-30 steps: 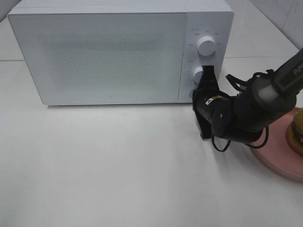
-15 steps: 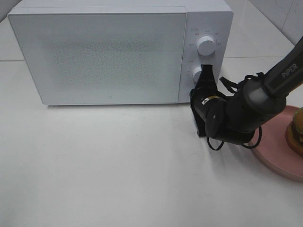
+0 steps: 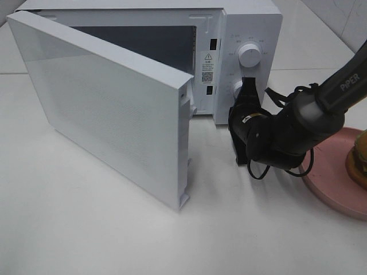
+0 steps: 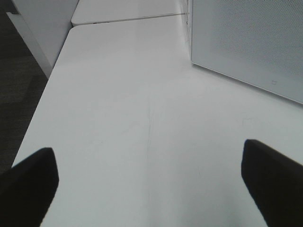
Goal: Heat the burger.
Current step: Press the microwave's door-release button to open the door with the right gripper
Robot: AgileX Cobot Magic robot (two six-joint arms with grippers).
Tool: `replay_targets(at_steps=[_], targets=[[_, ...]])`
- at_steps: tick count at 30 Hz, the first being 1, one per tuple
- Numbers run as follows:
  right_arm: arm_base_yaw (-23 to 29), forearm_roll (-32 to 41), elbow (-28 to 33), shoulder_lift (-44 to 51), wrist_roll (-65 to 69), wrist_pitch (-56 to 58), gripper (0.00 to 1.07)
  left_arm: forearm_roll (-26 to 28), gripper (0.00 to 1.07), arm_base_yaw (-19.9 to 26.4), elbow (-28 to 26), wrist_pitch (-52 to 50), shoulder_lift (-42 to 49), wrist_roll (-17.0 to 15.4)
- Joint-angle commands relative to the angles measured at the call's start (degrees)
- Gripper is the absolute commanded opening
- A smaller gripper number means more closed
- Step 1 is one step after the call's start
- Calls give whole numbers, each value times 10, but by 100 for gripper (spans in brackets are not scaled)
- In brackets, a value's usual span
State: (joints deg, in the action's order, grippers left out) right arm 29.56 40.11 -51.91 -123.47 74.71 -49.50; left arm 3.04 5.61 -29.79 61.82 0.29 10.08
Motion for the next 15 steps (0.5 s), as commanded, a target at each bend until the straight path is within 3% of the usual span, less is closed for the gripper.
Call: replay_targets(at_steps=[1,15], targets=[[-14,-50,-11,30,-29,-58,0,1,98,-2,1,-5,9,-1],[-15,-46,41,104,-160,187,0,1,98,-2,1,-5,9,-1]])
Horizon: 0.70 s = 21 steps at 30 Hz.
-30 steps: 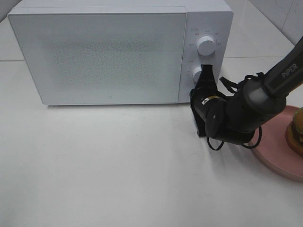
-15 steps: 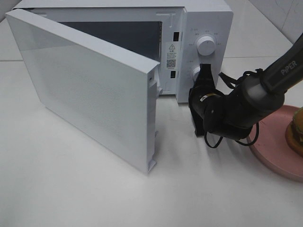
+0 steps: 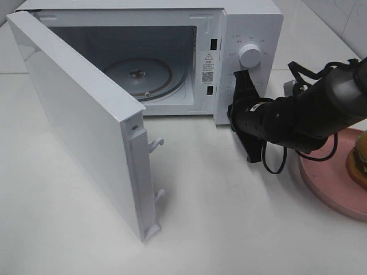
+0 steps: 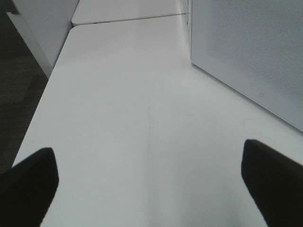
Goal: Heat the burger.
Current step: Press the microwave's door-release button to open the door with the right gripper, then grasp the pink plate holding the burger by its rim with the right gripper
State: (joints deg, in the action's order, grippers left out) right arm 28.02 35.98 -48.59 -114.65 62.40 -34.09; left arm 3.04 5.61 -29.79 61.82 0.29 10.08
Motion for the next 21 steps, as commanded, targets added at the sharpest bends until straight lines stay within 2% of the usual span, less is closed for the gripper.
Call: replay_targets(at_steps=[1,12,16,21], targets=[[0,-5,8,15,-37,33,0,1,98,-2,1,-5,9,-1],[0,-16,22,84,-246,179,0,1,98,-2,1,-5,9,-1],[0,-56,22,112,-356,278,0,1,98,-2,1,-5,9,-1],[0,-93,22,129,-412,354,0,1,98,-2,1,-5,9,-1]])
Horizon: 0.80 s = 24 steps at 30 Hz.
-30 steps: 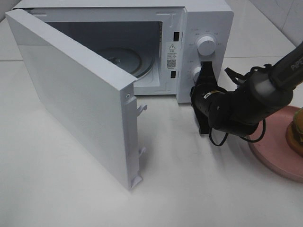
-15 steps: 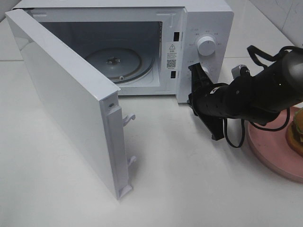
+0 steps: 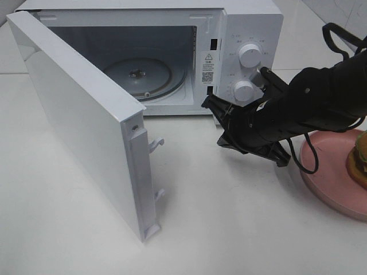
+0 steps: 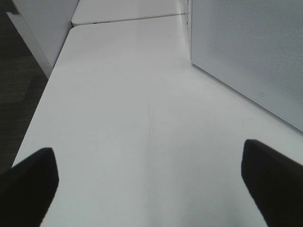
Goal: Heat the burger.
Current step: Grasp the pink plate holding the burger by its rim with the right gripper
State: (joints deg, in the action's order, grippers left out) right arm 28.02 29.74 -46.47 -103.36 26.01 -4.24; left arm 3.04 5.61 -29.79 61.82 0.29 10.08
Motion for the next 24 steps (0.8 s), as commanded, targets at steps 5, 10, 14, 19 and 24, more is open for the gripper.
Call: replay_targets(at_steps=[5,10,14,19,24], targets=[[-6,-85,-5,38,-125,172,2,1,98,-2,1,-5,9,-1],[-6,-143,-6,67,-164,262,3,1,98,-2,1,-5,9,-1],[-6,-170,-6,83,-184,297,5,1,98,-2,1,-5,9,-1],[-29,-202,-6,128,-217,374,8,1,98,-2,1,-5,9,-1],[-55,-229,-6,158,-217,415,15,1,98,-2,1,-5,9,-1]])
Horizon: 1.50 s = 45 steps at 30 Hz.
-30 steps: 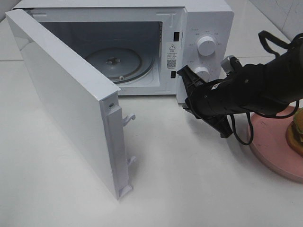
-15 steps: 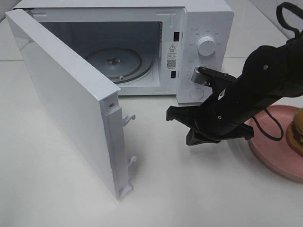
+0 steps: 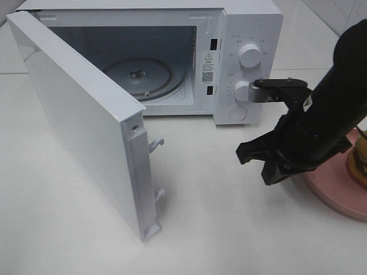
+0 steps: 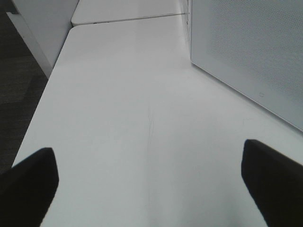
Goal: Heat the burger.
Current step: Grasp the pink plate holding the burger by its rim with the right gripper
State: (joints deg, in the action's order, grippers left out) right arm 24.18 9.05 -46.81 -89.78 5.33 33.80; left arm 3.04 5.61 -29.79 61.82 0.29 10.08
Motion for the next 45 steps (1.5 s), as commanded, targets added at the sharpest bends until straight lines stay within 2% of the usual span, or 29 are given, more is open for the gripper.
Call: replay_targets(at_steps=[1,3,4,5,6,7,8,9,10,11,13,14,15,21,39,45], targets=[[-30,-38,-2,38,-10,50,20,1,98,-2,1,-5,9,-1],[-38,-45,-2,46,-10,56,23,1,98,-2,1,-5,9,-1],[-54,-59,-2,58,-11,64,31,1,98,-2,1,-5,9,-1],[-54,-59,-2,58,-11,64,31,1,98,-2,1,-5,9,-1],[-62,-66,-2,65,-11,66,37,1,98,-2,1,-5,9,-1],[-73,-83,-2,73,-11,67,50,1,98,-2,1,-5,9,-1],[-73,-83,-2,73,-11,67,50,1,98,-2,1,-5,9,-1],[-77,-91,-2,76,-11,67,56,1,98,-2,1,-5,9,-1],[-88,-104,-2,77,-11,66,74,1,98,-2,1,-5,9,-1],[-88,-104,-2,77,-11,66,74,1,98,-2,1,-5,9,-1],[-99,-116,-2,75,-10,61,94,1,98,-2,1,-5,9,-1],[-99,-116,-2,75,-10,61,94,1,98,-2,1,-5,9,-1],[-102,-119,-2,71,-9,59,100,1,98,-2,1,-5,9,-1],[-104,-158,-2,40,28,41,100,1,98,-2,1,-5,9,-1],[-109,-164,-2,-79,48,-44,96,1,98,-2,1,-5,9,-1],[-128,-176,-2,-111,47,-70,94,1,98,-2,1,-5,9,-1]])
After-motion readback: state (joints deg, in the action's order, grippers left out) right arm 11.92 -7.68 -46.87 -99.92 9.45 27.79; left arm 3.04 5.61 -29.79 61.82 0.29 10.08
